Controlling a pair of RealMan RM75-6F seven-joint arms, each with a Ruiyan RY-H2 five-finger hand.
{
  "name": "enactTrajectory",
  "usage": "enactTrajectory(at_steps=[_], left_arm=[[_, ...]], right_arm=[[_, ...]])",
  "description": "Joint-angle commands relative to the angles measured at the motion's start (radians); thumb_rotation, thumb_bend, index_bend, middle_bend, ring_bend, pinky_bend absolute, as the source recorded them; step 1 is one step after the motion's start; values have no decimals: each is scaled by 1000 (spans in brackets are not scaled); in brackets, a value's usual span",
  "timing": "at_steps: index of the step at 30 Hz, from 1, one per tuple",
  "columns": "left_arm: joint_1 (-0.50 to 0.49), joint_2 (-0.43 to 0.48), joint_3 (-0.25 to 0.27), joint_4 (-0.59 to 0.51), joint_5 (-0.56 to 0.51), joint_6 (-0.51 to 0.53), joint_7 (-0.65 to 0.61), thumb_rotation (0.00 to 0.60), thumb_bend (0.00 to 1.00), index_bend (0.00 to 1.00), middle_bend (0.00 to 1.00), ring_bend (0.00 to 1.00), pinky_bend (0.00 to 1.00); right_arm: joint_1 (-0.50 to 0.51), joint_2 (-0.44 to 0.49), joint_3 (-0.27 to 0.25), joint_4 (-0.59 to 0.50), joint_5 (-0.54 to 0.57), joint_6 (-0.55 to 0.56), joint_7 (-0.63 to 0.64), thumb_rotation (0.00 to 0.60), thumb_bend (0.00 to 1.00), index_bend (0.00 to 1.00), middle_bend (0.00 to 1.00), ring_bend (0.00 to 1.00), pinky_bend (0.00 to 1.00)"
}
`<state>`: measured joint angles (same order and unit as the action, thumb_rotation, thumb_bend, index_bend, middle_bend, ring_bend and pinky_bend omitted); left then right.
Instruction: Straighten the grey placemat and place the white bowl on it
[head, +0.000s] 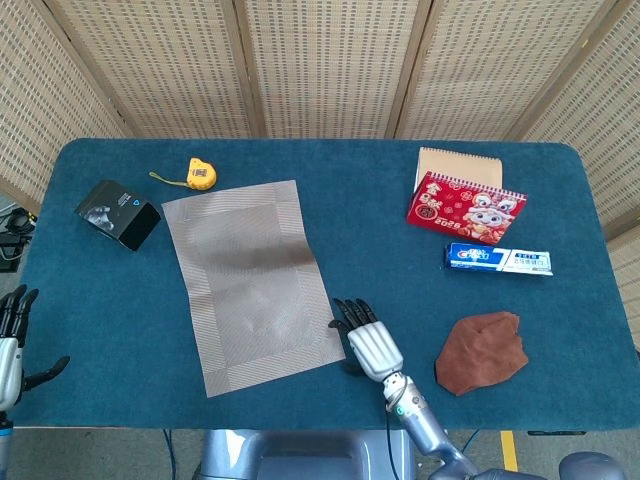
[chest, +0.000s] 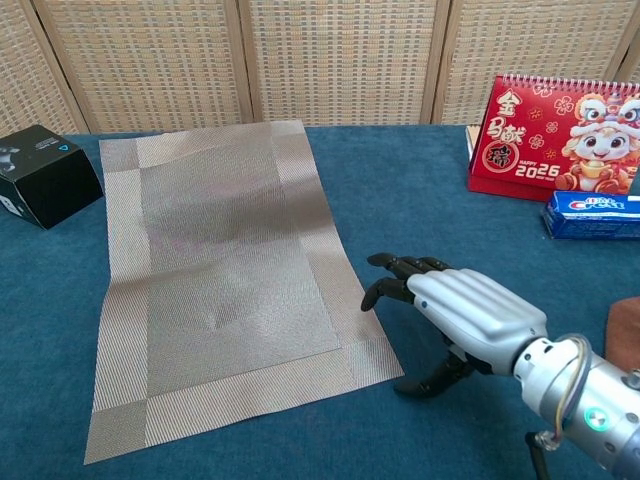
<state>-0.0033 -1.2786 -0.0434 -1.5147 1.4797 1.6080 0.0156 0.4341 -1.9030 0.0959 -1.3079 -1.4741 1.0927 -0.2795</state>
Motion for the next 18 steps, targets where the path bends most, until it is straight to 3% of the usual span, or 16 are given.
enactTrajectory(at_steps=[1, 9, 18], left_arm=[[0, 0, -1, 1, -1, -2, -1, 600, 108, 0, 0, 0, 0], [-2, -1, -3, 2, -4, -14, -14, 600, 109, 0, 0, 0, 0], [0, 1, -7, 2, -2, -15, -27, 600, 109, 0, 0, 0, 0]], right_arm=[[7, -14, 3, 14, 3, 1, 8, 600, 173, 311, 0, 0, 0], [31, -67, 21, 64, 3, 10, 32, 600, 292, 312, 0, 0, 0], [43, -112, 27, 121, -15, 56, 119, 600, 347, 310, 0, 0, 0]])
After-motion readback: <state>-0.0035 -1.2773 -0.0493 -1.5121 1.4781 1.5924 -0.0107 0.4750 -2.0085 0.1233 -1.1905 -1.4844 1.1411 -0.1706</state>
